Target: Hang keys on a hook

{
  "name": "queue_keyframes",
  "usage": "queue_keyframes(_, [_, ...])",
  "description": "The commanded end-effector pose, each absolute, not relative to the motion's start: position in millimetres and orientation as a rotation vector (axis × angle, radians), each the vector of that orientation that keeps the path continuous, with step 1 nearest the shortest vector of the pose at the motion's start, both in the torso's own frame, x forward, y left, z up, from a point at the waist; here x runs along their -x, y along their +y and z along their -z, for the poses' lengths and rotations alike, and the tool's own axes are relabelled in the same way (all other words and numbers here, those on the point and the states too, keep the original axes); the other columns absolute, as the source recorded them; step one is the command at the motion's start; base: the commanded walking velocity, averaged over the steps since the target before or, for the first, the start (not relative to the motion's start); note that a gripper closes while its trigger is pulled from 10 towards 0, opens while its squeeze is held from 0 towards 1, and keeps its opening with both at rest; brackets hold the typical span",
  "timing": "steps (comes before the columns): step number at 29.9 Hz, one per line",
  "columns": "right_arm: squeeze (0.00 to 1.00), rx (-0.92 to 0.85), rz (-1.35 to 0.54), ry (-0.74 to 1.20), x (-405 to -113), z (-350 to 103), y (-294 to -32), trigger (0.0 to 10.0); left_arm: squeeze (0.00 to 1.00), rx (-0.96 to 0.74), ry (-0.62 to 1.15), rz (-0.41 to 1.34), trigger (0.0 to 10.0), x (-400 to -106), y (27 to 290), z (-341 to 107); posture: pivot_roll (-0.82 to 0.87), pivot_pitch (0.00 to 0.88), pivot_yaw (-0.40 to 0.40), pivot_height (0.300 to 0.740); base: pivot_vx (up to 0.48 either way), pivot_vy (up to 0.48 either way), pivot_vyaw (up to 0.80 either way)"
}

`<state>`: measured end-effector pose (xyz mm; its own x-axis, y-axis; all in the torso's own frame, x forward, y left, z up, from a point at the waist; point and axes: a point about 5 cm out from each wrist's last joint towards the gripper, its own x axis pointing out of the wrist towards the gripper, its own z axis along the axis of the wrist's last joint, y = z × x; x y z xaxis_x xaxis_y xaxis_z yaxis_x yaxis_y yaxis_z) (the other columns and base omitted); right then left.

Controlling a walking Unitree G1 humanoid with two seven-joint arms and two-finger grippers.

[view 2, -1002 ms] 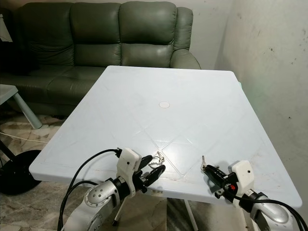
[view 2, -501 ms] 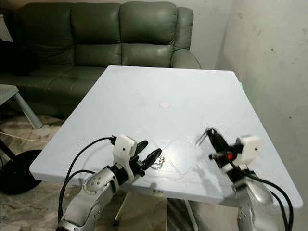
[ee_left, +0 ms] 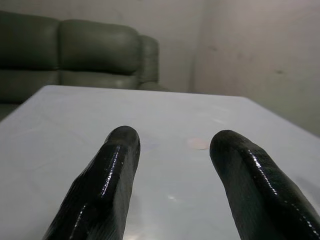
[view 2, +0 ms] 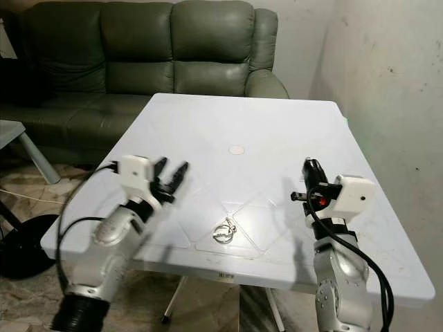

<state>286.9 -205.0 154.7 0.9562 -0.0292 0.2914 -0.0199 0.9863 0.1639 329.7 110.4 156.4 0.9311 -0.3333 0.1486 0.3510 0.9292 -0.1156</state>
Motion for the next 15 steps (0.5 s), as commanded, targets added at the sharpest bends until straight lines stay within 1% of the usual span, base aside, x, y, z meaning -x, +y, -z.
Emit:
queue_keyframes(1, [0.00,-0.134,0.027,-0.283,-285,-152,-201,10.0,0.00,0.132,-0.136,0.337,10.0,-334,115,-159,-0.08,0.000,0.001,0.740,0.000,0.000,0.00])
queue_keyframes(4, [0.00,-0.107,0.066,-0.236,-282,-141,-199,10.0,0.00,0.116,-0.136,0.302,10.0,-339,123,-159,-0.08,0.000,0.004,0.740,0.000,0.000,0.00])
queue_keyframes(8, [0.00,-0.075,0.139,-0.205,-276,-130,-205,10.0,0.00,0.135,-0.122,0.277,10.0,-341,131,-155,-0.09,0.000,0.005,0.740,0.000,0.000,0.00])
queue_keyframes(13, [0.00,-0.073,0.115,-0.190,-273,-127,-199,10.0,0.00,0.165,-0.116,0.253,10.0,-342,139,-148,-0.10,0.000,0.009,0.740,0.000,0.000,0.00])
queue_keyframes(15, [0.00,-0.076,0.114,-0.192,-271,-126,-197,10.0,0.00,0.202,-0.107,0.248,10.0,-342,140,-145,-0.10,0.000,0.012,0.740,0.000,0.000,0.00])
